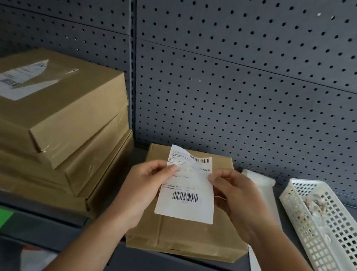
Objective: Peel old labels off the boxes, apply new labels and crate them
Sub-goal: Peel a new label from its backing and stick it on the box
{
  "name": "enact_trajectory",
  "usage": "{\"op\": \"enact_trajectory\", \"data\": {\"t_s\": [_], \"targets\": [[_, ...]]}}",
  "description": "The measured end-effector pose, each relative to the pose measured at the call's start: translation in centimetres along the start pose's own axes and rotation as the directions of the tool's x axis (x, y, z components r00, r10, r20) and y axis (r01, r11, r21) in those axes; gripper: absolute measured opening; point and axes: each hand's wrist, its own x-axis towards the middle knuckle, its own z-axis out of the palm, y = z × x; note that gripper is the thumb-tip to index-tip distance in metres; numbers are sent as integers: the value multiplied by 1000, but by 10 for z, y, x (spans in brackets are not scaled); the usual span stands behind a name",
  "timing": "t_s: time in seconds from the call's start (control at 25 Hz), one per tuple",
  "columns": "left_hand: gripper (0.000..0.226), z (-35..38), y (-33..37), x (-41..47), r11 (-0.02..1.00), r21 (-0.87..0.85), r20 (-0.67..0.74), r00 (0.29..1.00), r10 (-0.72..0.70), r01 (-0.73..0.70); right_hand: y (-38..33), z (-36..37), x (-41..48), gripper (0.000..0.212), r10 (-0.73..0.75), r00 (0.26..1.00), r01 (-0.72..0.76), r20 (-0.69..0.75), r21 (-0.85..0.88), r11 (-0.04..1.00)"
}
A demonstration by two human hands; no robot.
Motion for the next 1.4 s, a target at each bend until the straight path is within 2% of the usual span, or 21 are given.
{"op": "enact_trajectory", "data": {"t_s": [0.12,0.24,0.32,0.56,0.76,1.0,1.08,1.16,1.24,1.32,1.4], "targets": [[14,-4,-6,4,995,97,33,999,19,-22,7,0,9,1,-40,997,41,-72,9,999],[14,-7,-14,12,955,284,51,996,67,-79,17,-2,19,11,-154,972,126,-178,-162,979],[15,-7,-19,21,918,385,55,995,84,-99,24,-3,26,18,-217,956,151,-196,-307,940],[28,1,-21,44,798,595,-1,993,121,-97,36,-4,44,21,-323,928,140,-186,-630,764],[32,11,-25,52,649,757,-12,991,130,-76,40,-3,50,14,-335,935,135,-114,-761,635],[33,14,-19,52,562,822,40,994,104,-92,43,-1,58,14,-348,936,122,-54,-877,464],[39,9,-24,51,457,865,116,969,217,-206,46,-4,58,11,-429,903,131,-42,-921,367],[52,5,-35,51,282,880,289,901,323,-383,52,-4,57,19,-549,834,218,60,-949,228],[59,4,-43,51,155,859,432,853,293,-488,57,0,57,35,-542,815,331,206,-933,144],[60,2,-47,53,108,853,484,851,203,-511,61,6,57,45,-431,852,373,299,-923,98],[61,-1,-46,56,81,857,496,856,142,-510,65,7,57,50,-370,873,372,319,-925,78]]}}
